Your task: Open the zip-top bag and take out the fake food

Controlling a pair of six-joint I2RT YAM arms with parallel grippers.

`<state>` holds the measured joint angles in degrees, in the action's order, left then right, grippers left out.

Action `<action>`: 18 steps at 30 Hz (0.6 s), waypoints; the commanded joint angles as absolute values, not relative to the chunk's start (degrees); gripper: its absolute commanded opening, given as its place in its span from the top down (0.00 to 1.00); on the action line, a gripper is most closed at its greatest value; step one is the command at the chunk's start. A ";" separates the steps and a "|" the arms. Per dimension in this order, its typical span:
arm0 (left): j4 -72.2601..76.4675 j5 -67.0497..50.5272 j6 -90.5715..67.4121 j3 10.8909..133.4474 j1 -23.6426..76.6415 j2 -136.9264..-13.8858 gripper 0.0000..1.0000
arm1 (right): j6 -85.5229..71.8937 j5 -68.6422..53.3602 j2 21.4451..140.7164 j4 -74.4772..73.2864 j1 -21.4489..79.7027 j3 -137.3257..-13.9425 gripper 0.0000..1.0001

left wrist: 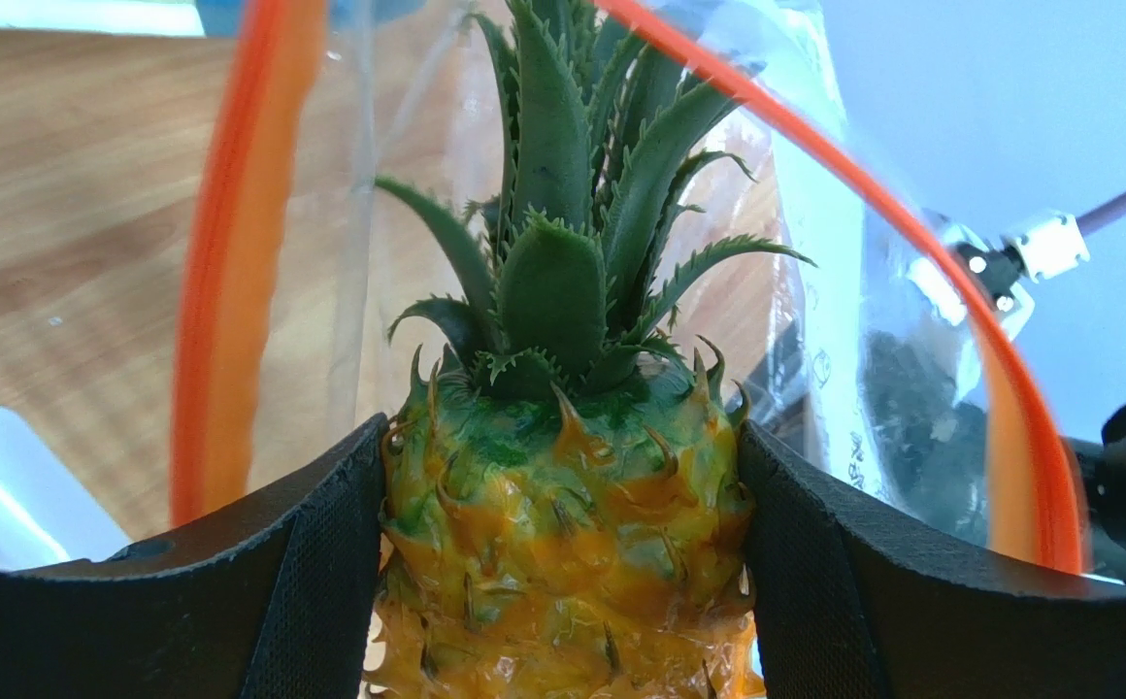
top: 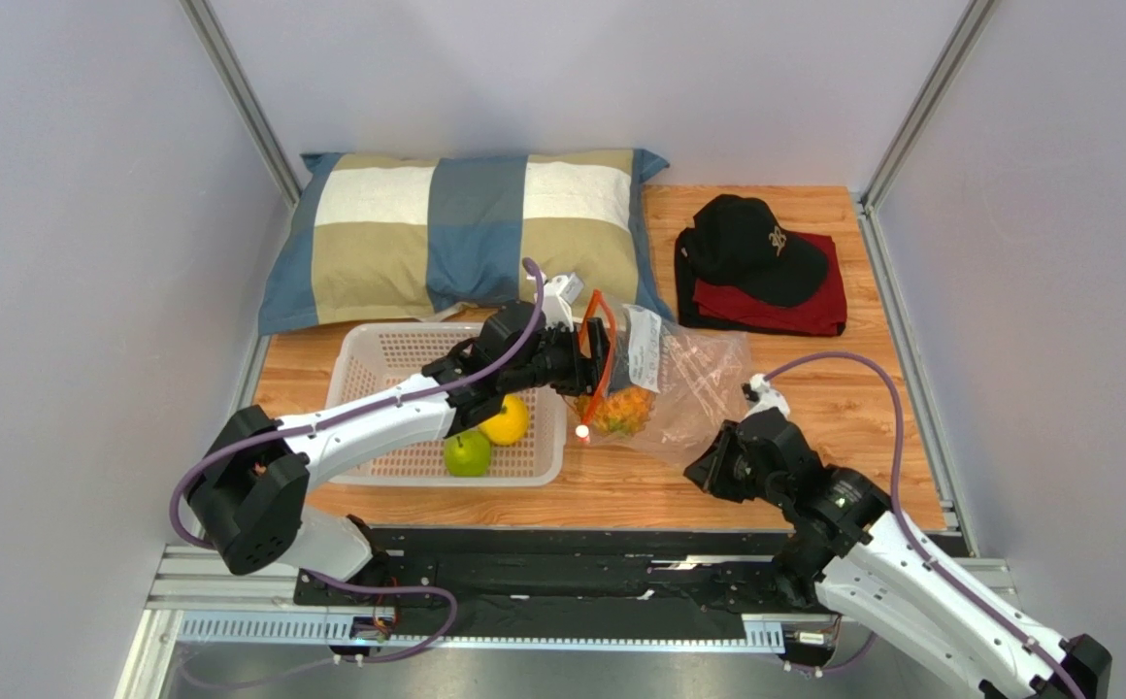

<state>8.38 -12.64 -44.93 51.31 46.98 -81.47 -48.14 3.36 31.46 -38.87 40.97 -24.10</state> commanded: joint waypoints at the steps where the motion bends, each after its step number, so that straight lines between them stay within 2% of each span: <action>1: 10.55 -4.33 -43.07 51.50 45.79 -77.00 1.00 | -57.97 12.12 26.11 -52.01 41.22 -25.93 1.00; 8: 6.95 3.68 -39.29 50.89 44.56 -71.99 1.00 | -68.10 17.05 17.50 -58.97 41.13 -25.66 1.00; 18: -4.47 14.31 -31.74 49.74 43.86 -61.00 1.00 | -70.58 19.51 17.75 -63.11 41.13 -26.19 1.00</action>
<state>0.43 3.29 -37.58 49.47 45.10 -65.84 -67.96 15.99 16.93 -58.54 41.17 -24.77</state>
